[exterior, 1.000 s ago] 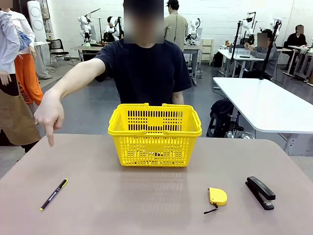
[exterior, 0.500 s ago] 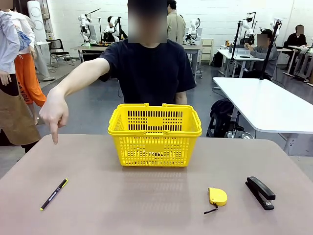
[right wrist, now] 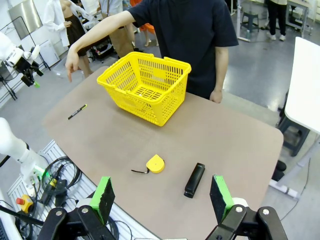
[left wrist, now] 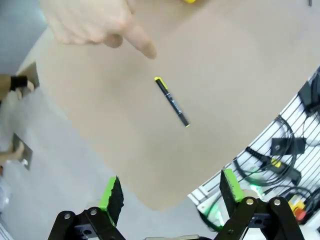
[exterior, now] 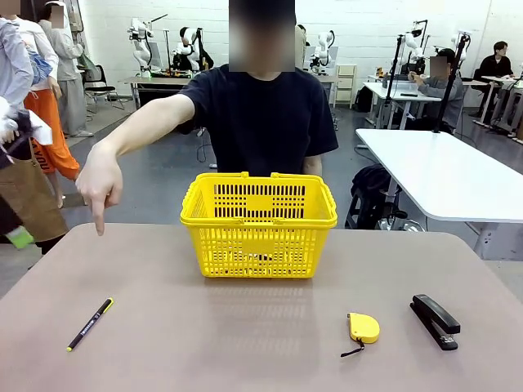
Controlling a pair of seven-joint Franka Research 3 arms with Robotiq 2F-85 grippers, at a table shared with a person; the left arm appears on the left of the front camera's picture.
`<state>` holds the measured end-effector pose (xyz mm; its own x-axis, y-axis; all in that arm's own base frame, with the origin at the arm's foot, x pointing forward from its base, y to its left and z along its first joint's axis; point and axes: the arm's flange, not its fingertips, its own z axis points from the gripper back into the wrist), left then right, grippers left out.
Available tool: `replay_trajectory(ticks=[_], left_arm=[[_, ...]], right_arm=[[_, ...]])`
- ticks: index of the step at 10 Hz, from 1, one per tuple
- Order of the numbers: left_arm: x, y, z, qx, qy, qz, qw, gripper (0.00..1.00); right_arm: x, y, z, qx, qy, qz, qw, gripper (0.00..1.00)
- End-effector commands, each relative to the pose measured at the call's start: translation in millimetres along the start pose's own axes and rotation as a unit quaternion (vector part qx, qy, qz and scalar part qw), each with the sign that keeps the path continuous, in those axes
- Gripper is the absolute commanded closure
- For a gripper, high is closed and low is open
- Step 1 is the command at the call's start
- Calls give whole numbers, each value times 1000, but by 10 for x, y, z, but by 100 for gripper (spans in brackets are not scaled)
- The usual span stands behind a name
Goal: Place the items the person wants into the basket.
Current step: Pick up the item the person points to and place it in the Market Basket.
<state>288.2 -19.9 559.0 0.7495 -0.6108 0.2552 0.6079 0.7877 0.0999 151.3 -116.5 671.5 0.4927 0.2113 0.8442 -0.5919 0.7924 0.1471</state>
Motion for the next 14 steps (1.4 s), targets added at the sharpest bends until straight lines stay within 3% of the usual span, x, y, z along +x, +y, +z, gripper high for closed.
replay_trajectory(ticks=[1, 5, 6, 12, 14], left_arm=[[141, 41, -364, 8, 13, 45, 999, 0], [143, 39, -739, 51, 12, 75, 996, 0], [240, 83, -558, 23, 8, 63, 998, 0], [240, 83, -558, 23, 8, 63, 998, 0], [235, 13, -771, 24, 25, 63, 997, 0]], right_arm=[[-3, -2, -14, -2, 8, -5, 1000, 0], [-3, -2, -14, -2, 8, -5, 1000, 0], [-3, -2, -14, -2, 8, -5, 1000, 0], [-3, -2, -14, -2, 8, -5, 1000, 0], [-3, -2, -14, -2, 8, -5, 1000, 0]])
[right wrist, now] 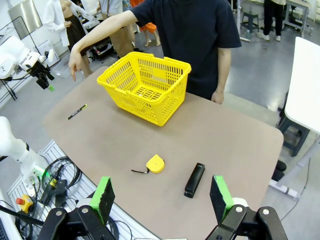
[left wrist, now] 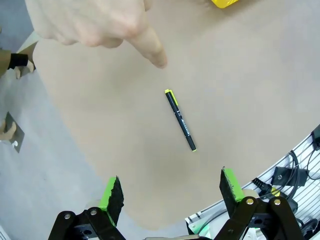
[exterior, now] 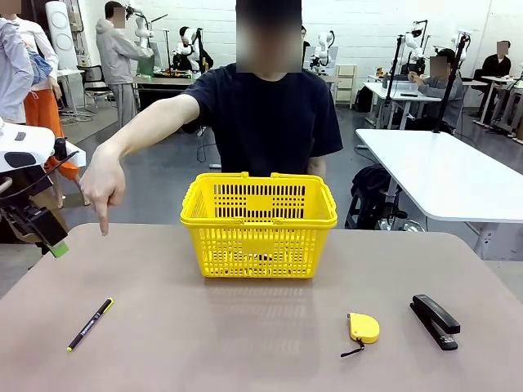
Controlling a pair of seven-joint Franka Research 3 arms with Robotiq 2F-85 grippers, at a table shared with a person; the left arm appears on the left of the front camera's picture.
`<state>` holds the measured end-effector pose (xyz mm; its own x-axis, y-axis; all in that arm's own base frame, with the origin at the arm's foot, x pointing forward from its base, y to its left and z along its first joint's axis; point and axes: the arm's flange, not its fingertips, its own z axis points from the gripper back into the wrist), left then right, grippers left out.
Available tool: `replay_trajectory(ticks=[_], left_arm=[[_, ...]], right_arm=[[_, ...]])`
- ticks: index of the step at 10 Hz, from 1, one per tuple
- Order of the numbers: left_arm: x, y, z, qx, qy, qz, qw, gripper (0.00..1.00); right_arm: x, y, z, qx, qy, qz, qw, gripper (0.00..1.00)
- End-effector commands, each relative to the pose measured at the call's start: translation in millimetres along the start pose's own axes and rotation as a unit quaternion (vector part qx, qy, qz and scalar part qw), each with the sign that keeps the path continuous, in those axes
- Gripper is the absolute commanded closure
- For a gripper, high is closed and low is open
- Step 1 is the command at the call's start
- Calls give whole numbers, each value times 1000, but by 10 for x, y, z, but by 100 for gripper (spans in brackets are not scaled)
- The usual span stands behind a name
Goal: Place the items the person wants into the basket.
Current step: Pick up the item the person points to and place it in the Market Basket.
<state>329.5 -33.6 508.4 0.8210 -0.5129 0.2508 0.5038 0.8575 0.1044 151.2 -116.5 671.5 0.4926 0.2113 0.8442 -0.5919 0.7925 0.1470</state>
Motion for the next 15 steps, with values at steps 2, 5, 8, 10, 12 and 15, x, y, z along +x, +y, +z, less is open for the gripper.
replay_trajectory(ticks=[2, 5, 8, 10, 12, 15], left_arm=[[-93, -177, -399, 8, 29, 14, 999, 0], [-185, -298, -822, 19, 42, 28, 999, 0], [-189, -374, -1311, 43, 53, 57, 996, 0], [-232, -384, -1558, 39, 67, 61, 995, 0], [-256, -342, -1737, 41, 90, 61, 993, 0], [-332, -239, -1980, 4, 110, 73, 991, 0]], right_arm=[[-3, -2, -14, -2, 8, -5, 1000, 0], [-3, -2, -14, -2, 8, -5, 1000, 0], [-3, -2, -14, -2, 8, -5, 1000, 0], [-3, -2, -14, -2, 8, -5, 1000, 0], [-3, -2, -14, -2, 8, -5, 1000, 0], [-3, -2, -14, -2, 8, -5, 1000, 0]])
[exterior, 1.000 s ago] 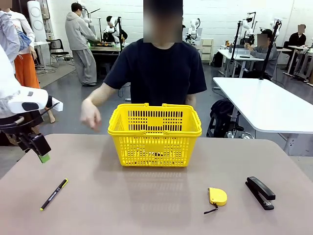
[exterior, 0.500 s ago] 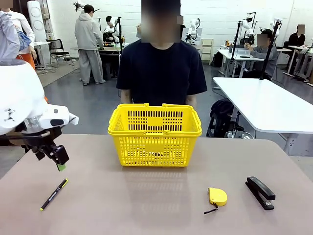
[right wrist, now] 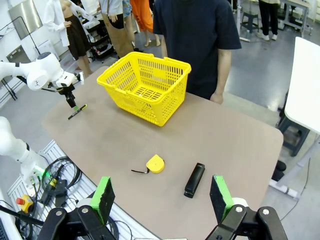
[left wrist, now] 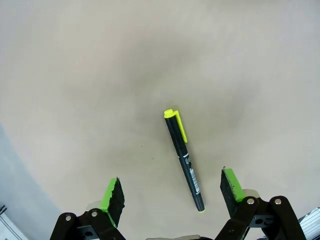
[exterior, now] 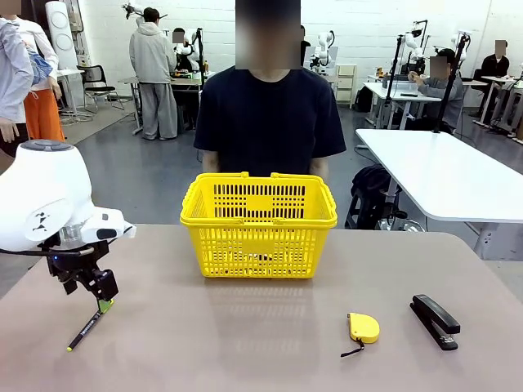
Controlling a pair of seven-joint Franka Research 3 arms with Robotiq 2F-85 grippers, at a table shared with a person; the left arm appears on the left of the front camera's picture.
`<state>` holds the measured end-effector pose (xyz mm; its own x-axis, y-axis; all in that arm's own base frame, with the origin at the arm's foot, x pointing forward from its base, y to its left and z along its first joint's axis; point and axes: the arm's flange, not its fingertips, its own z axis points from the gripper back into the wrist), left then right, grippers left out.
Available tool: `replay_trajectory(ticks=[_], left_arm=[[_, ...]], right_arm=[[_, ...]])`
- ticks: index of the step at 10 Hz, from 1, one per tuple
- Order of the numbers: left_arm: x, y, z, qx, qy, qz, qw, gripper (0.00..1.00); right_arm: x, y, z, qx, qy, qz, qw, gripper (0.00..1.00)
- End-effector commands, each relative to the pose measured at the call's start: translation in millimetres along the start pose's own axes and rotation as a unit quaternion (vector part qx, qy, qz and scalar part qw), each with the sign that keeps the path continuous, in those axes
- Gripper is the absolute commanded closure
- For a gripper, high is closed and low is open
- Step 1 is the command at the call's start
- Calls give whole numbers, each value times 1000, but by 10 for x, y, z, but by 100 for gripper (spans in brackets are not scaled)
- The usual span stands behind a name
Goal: Place the items the person wants into the basket.
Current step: Pick up the item the person points to and place it in the Market Basket.
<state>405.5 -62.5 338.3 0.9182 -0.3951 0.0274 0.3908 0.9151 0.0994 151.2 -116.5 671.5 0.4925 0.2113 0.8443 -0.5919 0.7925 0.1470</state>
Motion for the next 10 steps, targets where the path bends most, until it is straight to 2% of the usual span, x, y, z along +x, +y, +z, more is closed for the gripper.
replay_trajectory(ticks=[1, 5, 6, 10], left_arm=[[-658, -86, -338, -13, -7, 11, 1000, 0], [-712, -66, -318, -11, -19, 10, 1000, 0], [4, 92, -218, -11, 8, 14, 1000, 0], [4, 92, -218, -11, 8, 14, 1000, 0]], right_arm=[[-3, -2, -15, -2, 8, -5, 1000, 0], [-3, -2, -15, -2, 8, -5, 1000, 0], [-3, -2, -15, -2, 8, -5, 1000, 0], [-3, -2, -15, -2, 8, -5, 1000, 0]])
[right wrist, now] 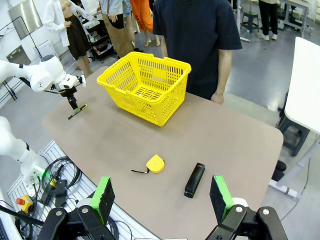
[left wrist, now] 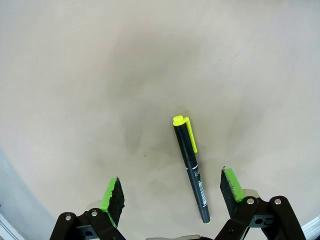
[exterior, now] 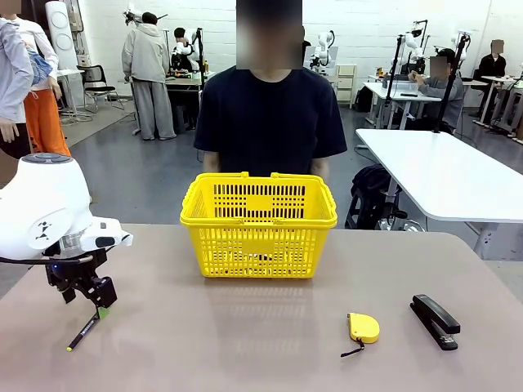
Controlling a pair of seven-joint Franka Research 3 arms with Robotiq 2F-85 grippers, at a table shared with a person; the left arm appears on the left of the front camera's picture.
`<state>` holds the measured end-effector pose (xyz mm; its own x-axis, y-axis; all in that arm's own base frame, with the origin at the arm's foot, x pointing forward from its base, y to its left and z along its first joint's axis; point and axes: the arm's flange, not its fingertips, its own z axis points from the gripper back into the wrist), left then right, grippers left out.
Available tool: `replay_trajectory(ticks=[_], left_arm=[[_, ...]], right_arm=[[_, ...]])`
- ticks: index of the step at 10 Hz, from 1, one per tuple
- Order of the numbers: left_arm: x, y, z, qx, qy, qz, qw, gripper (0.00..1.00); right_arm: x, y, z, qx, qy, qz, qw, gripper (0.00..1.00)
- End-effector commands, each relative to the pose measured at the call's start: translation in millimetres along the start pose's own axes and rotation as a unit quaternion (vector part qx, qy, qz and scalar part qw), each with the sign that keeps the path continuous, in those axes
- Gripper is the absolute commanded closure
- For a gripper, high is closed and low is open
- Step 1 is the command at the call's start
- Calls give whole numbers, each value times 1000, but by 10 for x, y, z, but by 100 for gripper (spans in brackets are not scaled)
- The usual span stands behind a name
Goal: Place the items the person wants into the basket.
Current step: Pick up the item the person points to and place it in the Market Basket.
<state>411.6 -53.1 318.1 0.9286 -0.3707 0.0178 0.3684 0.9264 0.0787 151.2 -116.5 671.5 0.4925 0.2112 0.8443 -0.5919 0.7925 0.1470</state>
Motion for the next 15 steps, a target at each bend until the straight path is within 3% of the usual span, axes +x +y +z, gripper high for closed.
replay_trajectory(ticks=[1, 10, 15], left_arm=[[0, 0, 0, 0, 0, 0, 1000, 0], [-132, -171, -254, 20, -33, 15, 999, 0], [-121, -165, -173, 16, -42, 19, 999, 0]], right_arm=[[-3, -2, -15, -2, 8, -5, 1000, 0], [-3, -2, -15, -2, 8, -5, 1000, 0], [-3, -2, -15, -2, 8, -5, 1000, 0]])
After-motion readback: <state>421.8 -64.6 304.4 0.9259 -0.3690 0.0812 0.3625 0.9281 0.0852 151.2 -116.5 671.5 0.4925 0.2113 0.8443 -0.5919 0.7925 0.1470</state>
